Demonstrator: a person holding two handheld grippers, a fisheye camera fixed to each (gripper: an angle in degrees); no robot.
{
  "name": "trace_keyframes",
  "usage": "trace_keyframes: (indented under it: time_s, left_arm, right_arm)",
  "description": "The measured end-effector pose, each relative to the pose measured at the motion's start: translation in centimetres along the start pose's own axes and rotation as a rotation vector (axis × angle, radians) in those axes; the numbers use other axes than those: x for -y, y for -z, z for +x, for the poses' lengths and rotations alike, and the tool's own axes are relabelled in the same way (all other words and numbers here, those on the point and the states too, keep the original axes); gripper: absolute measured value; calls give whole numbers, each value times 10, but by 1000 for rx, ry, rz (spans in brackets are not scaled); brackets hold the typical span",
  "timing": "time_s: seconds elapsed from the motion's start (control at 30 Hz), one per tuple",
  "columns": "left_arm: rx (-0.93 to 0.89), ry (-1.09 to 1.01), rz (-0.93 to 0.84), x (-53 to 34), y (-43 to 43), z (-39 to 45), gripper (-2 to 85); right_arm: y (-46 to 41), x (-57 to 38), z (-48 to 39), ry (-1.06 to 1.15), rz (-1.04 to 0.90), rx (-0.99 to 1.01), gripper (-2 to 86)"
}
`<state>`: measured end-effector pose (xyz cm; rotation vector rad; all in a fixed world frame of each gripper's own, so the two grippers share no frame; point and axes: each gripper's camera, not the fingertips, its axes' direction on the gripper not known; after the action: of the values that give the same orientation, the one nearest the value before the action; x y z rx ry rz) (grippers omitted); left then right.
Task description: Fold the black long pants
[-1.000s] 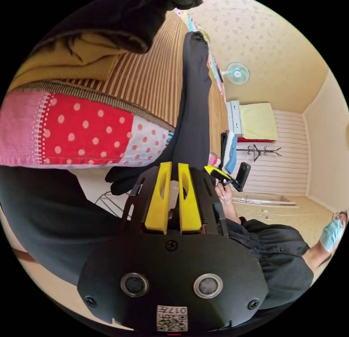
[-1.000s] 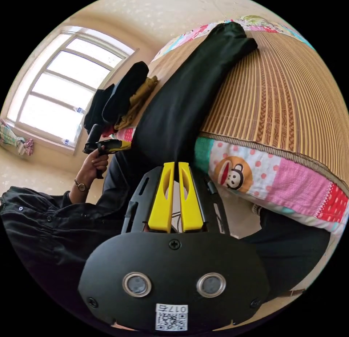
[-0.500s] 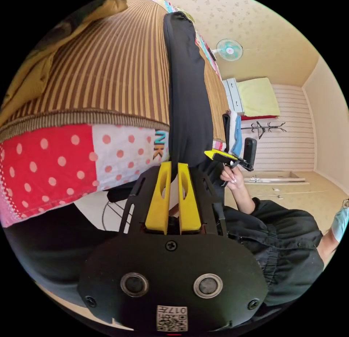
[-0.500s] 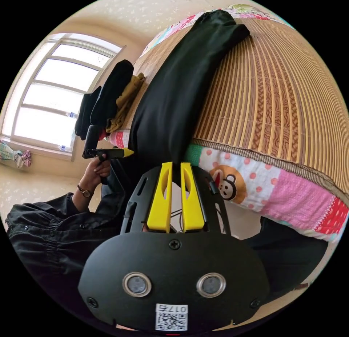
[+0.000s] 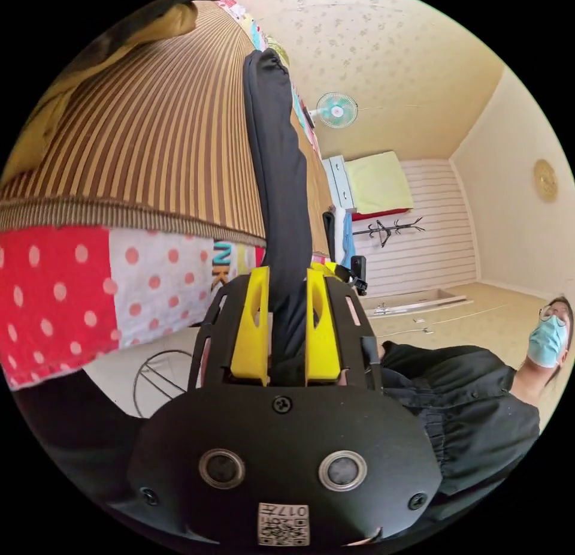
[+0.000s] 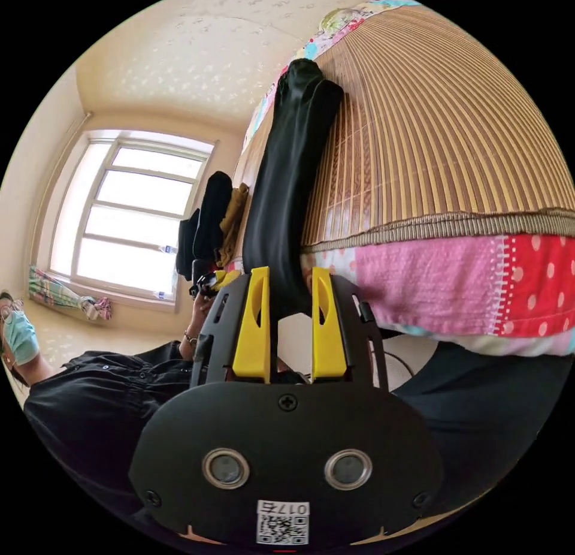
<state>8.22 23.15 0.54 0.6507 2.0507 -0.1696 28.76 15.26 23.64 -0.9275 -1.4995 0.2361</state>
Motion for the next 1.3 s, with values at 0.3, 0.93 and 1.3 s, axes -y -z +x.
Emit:
trace_keyframes:
  time_s: [0.3, 0.93, 1.3]
  left_arm:
    - [75, -46, -105, -44, -82, -8, 67]
    - [-176, -1157, 337, -207, 181, 553, 39]
    - [165, -749, 435, -16, 129, 548, 39]
  right_arm:
    - [-41, -9, 4, 34, -82, 26, 74]
    - [196, -102, -398, 1025, 305, 231, 13]
    - [167, 31, -418, 707, 276, -20, 10]
